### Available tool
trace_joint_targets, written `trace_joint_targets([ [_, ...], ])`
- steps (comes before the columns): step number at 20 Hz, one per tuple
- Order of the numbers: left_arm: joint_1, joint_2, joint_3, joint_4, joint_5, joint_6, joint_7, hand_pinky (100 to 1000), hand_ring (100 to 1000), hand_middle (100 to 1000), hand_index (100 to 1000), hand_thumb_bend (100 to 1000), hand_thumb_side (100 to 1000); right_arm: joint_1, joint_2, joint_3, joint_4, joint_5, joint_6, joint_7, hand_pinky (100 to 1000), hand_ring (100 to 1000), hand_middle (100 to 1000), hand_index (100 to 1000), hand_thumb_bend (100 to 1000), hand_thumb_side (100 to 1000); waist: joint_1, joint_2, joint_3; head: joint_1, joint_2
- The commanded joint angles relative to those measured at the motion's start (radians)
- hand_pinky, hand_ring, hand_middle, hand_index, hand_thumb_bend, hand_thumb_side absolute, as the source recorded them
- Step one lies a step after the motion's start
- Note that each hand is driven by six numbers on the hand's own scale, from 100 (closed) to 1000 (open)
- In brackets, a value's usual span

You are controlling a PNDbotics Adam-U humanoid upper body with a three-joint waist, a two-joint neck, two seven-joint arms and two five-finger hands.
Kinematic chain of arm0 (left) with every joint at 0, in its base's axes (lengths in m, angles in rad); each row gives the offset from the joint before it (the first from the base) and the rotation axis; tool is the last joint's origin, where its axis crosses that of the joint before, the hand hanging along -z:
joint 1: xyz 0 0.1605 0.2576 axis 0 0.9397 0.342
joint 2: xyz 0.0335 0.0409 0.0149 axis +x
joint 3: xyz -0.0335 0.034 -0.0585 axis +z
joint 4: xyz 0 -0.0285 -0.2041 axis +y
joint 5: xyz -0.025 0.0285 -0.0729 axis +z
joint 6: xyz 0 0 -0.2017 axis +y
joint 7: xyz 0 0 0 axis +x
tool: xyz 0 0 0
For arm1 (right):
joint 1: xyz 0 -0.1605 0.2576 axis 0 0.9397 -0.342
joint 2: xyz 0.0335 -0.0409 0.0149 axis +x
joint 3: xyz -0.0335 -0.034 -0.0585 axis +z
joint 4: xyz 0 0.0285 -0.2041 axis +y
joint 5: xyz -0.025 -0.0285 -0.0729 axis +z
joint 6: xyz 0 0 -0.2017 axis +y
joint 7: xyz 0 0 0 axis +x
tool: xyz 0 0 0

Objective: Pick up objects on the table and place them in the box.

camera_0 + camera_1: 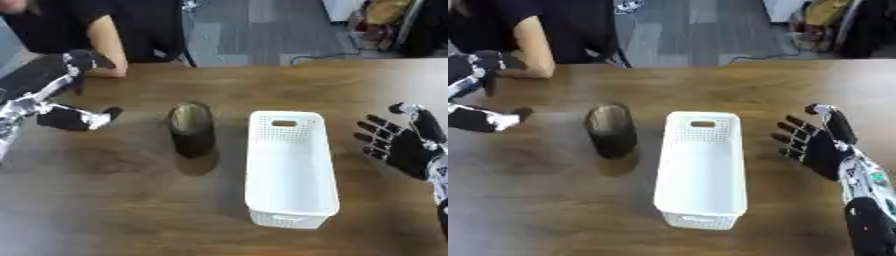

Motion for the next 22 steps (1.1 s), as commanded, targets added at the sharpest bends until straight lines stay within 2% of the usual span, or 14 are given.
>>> trace_joint_targets([
  [1,-0.041,0.022,-0.029,0.048,-0.059,-0.037,-0.03,403,354,836,888,316,528,-0.009,-0.021,0.0,-0.015,0.005,-0.002,0.006,443,711,976,1000,100,1000,-0.003,-0.016,-0.003,-0.004,-0.015],
  [3,-0.054,0.007,-0.033,0.061,-0.07,-0.046,-0.027,365,307,837,886,315,527,-0.01,-0.021,0.0,-0.014,0.007,-0.005,0.007,442,711,975,1000,100,1000,-0.004,-0.016,-0.003,-0.002,-0.014],
  [9,-0.1,-0.044,-0.044,0.102,-0.076,-0.065,-0.003,309,257,834,877,320,515,-0.008,-0.02,0.001,-0.012,0.012,-0.006,0.01,442,711,975,1000,100,1000,-0.004,-0.015,-0.003,-0.002,-0.011],
  [16,-0.152,-0.111,-0.044,0.113,-0.089,-0.074,0.04,300,246,834,873,312,507,-0.008,-0.019,0.002,-0.01,0.016,-0.008,0.013,444,711,975,1000,100,1000,-0.006,-0.013,-0.007,0.001,-0.015],
  [22,-0.166,-0.134,-0.06,0.119,-0.092,-0.084,0.031,301,247,833,871,314,512,-0.009,-0.017,0.003,-0.009,0.02,-0.007,0.014,444,711,975,1000,100,1000,-0.007,-0.011,-0.008,0.001,-0.016],
])
